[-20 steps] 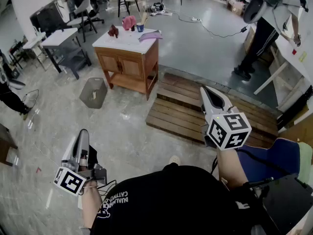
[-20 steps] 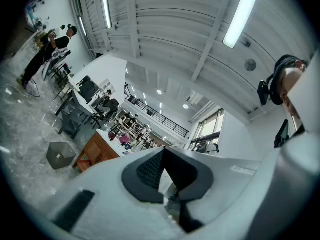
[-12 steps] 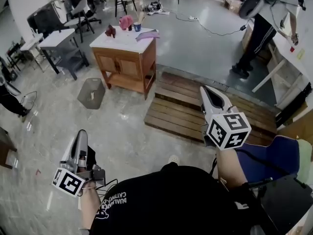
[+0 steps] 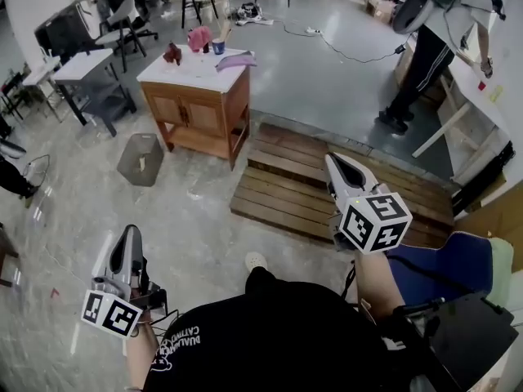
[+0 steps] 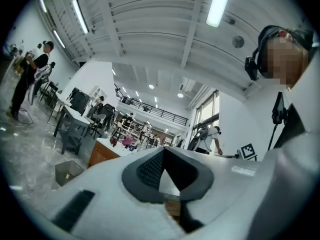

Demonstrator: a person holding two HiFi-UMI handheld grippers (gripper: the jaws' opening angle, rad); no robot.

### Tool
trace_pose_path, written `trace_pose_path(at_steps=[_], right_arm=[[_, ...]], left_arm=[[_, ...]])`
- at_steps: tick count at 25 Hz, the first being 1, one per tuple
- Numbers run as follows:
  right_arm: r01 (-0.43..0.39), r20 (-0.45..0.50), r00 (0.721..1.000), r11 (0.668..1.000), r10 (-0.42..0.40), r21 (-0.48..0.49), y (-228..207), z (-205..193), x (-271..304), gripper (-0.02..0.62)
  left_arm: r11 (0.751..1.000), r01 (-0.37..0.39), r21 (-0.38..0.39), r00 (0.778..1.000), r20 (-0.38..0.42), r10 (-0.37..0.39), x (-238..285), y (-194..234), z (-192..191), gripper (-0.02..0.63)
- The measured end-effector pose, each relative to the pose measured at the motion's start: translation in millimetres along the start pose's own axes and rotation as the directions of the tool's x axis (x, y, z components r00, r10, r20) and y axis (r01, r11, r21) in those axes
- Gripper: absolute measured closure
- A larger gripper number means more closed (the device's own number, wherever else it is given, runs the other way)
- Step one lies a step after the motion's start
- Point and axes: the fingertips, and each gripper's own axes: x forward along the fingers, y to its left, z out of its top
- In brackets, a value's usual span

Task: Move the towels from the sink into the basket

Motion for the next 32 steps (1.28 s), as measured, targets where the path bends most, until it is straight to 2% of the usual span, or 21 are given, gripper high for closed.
trace_pose_path(at_steps=[2,6,10,15,19,21,25,32], right_arm=[[-0.002,-0.007,1.0,1.0,0.002,-0.022,-9.7,0.9,22.0,0.589],[-0.021,-0.018,1.0,0.999,0.02,-0.032,-33.4,8.1,69.8,0.589],[-0.052,0.007,0.999,0.998,0.052,-0.034,-51.2,26.8,128.3,0.589],[-0.073,0.002,0.997,0.995,0.073,-0.069,-76.8,41.6,192.8,0.589],[-0.11,0.016,0.994,0.991,0.112,-0.074,-98.0,46.5,235.1,0.589],[-0.134,0.02,0.991,0.987,0.136,-0.084,-102.7,47.4,253.2,0.589],[-0.134,-0.019,0.991,0.984,0.132,-0.116,-116.3,39.7,286.0,0.589],[-0.143,-0.11,0.985,0.987,0.135,-0.07,-128.8,9.8,327.5,0.589]], left_arm=[[1.0,0.013,0.012,1.0,0.017,-0.014,13.9,6.0,5.0,0.604],[1.0,0.003,-0.022,0.999,0.054,-0.002,40.8,28.4,17.0,0.604],[0.998,-0.036,0.046,0.998,0.051,0.034,84.0,52.1,28.3,0.604],[0.996,-0.062,0.063,0.997,0.058,0.058,144.9,77.6,34.6,0.604],[0.988,-0.087,0.127,0.996,0.028,0.084,193.1,93.6,27.1,0.604],[0.991,-0.078,0.106,0.997,0.021,0.076,213.9,100.5,23.5,0.604],[0.996,-0.059,0.069,0.998,0.004,0.059,247.2,112.6,12.6,0.604],[0.997,-0.063,0.046,0.998,-0.026,0.064,282.6,135.1,6.0,0.604]])
